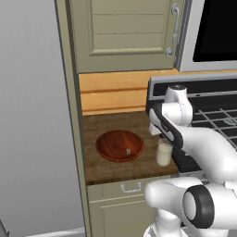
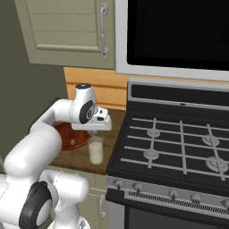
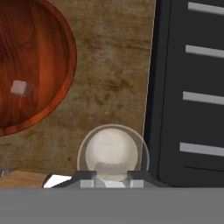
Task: Grab a lemon wedge from the fridge and one ice cube from the ice bowl, and put them in the glass of lemonade.
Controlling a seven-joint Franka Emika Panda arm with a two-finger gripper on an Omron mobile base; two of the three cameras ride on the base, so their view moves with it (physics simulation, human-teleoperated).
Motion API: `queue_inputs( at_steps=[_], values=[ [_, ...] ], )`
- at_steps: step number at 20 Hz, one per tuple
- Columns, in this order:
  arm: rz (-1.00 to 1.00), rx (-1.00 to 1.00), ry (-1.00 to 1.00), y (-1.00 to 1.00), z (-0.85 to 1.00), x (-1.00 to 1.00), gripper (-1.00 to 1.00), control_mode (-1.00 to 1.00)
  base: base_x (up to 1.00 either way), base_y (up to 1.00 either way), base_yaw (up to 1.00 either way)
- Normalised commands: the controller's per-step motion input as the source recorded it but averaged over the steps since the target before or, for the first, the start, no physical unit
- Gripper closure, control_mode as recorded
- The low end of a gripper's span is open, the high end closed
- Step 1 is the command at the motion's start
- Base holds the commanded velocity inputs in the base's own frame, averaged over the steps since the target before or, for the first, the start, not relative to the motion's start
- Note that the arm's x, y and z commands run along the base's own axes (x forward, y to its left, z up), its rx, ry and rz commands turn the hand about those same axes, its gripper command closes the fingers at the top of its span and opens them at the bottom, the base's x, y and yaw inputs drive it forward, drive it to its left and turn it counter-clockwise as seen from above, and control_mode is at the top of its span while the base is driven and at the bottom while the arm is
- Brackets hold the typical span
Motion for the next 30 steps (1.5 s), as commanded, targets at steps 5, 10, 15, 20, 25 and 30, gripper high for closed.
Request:
queue_inputs(
  at_steps=[5, 10, 15, 20, 25, 30],
  values=[
    [0.00, 0.00, -0.01, 0.01, 0.00, 0.02, 1.00, -1.00, 0.00, 0.00, 0.00],
    [0.00, 0.03, -0.10, 0.00, -0.23, 0.00, 1.00, -1.00, 0.00, 0.00, 0.00],
    [0.00, 0.03, -0.08, 0.00, -0.26, -0.01, 1.00, -1.00, 0.00, 0.00, 0.00],
    [0.00, 0.00, 0.00, 0.00, 0.00, -0.07, 1.00, -1.00, 0.00, 0.00, 0.00],
    [0.00, 0.00, 0.00, 0.00, 0.00, 0.00, -1.00, -1.00, 0.00, 0.00, 0.00],
    [0.00, 0.00, 0.00, 0.00, 0.00, 0.00, -1.00, -1.00, 0.00, 0.00, 0.00]
  ],
)
